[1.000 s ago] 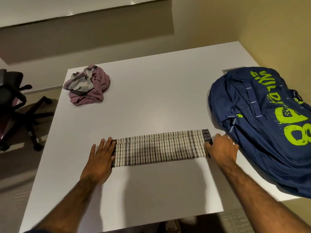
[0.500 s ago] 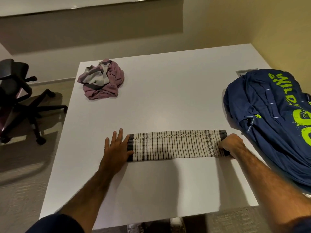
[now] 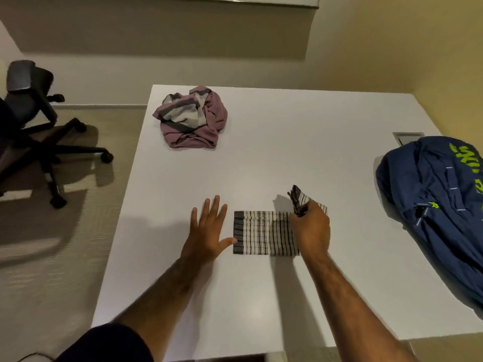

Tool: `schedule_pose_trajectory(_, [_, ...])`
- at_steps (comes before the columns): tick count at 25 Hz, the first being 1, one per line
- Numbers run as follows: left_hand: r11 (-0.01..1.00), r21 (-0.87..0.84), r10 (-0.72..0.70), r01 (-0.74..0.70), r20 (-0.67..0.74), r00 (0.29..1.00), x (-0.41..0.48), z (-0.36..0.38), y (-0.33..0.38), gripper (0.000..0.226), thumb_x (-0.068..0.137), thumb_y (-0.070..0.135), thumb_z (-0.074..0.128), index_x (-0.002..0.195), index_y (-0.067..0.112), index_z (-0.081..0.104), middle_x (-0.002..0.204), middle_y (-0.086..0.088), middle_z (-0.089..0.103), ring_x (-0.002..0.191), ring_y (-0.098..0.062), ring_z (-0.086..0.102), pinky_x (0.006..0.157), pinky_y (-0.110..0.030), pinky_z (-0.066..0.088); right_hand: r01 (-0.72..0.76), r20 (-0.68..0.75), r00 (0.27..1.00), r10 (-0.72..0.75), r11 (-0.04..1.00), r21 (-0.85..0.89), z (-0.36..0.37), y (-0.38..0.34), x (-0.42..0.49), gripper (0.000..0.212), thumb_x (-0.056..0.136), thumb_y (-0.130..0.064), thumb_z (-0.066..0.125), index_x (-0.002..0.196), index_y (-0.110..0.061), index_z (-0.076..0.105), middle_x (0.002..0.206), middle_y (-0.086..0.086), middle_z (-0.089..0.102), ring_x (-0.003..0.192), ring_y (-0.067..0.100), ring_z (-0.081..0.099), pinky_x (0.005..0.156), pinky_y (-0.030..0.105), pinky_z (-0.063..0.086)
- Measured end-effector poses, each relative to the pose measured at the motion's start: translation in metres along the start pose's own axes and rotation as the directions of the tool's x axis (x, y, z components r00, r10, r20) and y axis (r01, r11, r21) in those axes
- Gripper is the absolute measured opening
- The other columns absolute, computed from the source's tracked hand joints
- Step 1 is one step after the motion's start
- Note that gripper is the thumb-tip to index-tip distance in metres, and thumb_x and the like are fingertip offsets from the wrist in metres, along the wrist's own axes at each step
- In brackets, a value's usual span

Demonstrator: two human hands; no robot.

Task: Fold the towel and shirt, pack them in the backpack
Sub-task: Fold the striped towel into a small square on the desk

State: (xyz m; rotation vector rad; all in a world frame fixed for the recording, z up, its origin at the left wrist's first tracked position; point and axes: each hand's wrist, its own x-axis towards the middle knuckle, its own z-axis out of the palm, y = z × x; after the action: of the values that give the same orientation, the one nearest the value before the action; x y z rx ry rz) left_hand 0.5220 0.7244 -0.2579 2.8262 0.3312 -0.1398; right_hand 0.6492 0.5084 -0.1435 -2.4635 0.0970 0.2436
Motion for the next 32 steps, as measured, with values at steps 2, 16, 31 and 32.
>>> schedule_pose_trajectory(2, [0.999,0.041,-0.025,0.024,0.025,0.999,0.001,-0.001,0.003,0.097,0.092,0.076,0.035,0.164,0.020,0.003,0.169,-0.005,-0.021,0.155,-0.027,-0.019,0.125,-0.056,-0.004,0.043,-0.004,0.999,-0.043,0.999,-0.030,0.030,-0.010,-0.018,0.009,0.089,-0.018,0.067,0.093,-0.015,0.059,0.084,-0.003,0.063,0.072,0.016,0.059,0.057,0.030,0.041])
schedule_pose_trajectory(16, [0.999,-0.033,-0.034,0.035,0.022,0.999,0.002,-0.004,0.003,0.073,0.106,0.046,0.036,0.164,0.022,-0.002,0.168,-0.003,-0.025,0.154,-0.024,-0.025,0.125,-0.053,-0.009,0.263,0.150,0.963,-0.224,0.905,-0.334,0.113,-0.021,-0.069,0.039,0.099,-0.054,0.049,0.092,-0.017,0.061,0.088,-0.001,0.061,0.080,0.020,0.062,0.071,0.039,0.055])
schedule_pose_trajectory(31, [0.986,0.166,0.013,-0.004,-0.051,0.999,0.025,0.028,0.077,0.066,0.106,0.045,-0.003,0.163,0.015,-0.002,0.171,-0.009,-0.008,0.157,-0.032,-0.010,0.124,-0.055,0.008,0.603,0.335,0.797,-0.503,0.621,-0.501,0.091,0.073,0.001,0.066,0.108,-0.047,0.013,0.162,-0.011,0.004,0.170,0.007,-0.004,0.156,0.021,-0.013,0.126,0.048,-0.003])
schedule_pose_trajectory(32, [0.989,0.149,0.038,-0.023,-0.097,0.995,0.024,0.032,0.075,0.065,0.107,0.044,0.002,0.164,0.013,0.006,0.171,-0.010,0.000,0.158,-0.032,-0.003,0.124,-0.056,0.011,0.603,0.323,0.795,-0.513,0.613,-0.511,0.090,0.077,0.005,0.068,0.107,-0.049,0.015,0.162,-0.011,0.005,0.170,0.007,-0.003,0.156,0.022,-0.011,0.126,0.050,-0.001])
